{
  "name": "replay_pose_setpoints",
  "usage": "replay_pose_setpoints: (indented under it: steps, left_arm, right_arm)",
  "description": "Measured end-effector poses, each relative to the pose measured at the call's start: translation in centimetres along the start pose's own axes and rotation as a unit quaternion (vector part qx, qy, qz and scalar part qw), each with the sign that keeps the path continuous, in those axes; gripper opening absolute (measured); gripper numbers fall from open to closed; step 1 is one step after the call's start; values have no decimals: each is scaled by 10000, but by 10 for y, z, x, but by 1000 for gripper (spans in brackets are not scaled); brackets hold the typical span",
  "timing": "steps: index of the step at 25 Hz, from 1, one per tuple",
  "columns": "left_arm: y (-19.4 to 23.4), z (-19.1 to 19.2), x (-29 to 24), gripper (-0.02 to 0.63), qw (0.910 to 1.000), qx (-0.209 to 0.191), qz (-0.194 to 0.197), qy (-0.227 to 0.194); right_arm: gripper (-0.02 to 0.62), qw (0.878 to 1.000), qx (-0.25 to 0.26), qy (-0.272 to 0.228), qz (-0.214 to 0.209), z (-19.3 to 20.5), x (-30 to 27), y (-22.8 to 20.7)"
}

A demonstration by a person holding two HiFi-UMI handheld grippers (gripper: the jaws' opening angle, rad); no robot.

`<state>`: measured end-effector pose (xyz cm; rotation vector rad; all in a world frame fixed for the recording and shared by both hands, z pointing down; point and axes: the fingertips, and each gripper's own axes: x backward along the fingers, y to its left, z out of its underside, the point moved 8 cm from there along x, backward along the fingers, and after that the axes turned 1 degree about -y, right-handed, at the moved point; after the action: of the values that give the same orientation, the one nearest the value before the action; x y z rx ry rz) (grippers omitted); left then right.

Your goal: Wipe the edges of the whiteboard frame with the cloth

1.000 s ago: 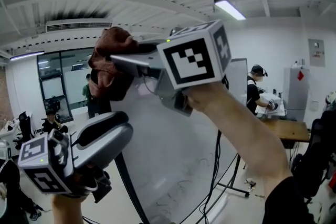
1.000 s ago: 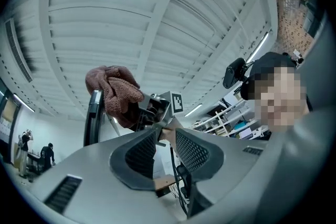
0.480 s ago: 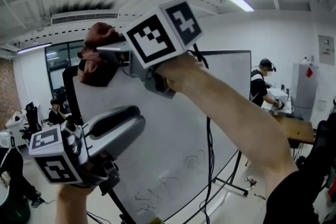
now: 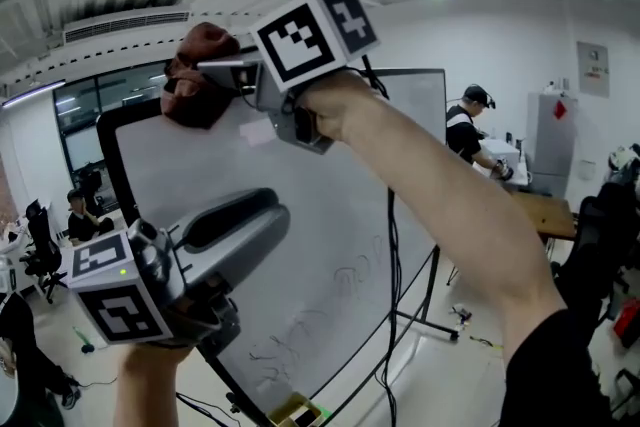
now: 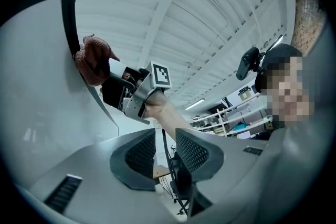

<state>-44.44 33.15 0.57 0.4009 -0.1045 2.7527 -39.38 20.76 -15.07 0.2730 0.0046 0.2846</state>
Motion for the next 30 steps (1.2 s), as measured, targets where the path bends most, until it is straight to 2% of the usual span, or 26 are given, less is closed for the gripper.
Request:
replay_pose_setpoints:
  steps: [5, 10, 19, 25, 30]
  left_arm:
    - [-6, -2, 8, 115, 9997, 101, 202, 3]
    - [4, 15, 1, 115, 9996, 138, 255, 71]
    - [29, 52, -62, 115, 9998, 200, -96, -1]
    - [59, 69, -150, 115, 9987, 69, -481, -149]
    - [71, 79, -157, 115, 9973, 48, -721, -113]
  right_arm:
    - [118, 9991, 89, 75, 418, -4, 3, -2]
    - [118, 9987, 72, 35, 511, 10, 6, -20]
    - [118, 9995, 265, 122, 138, 34, 37, -60]
    - [118, 9988, 391, 177, -250, 44, 77, -129]
    - [118, 9979, 338, 132, -527, 48, 73, -134]
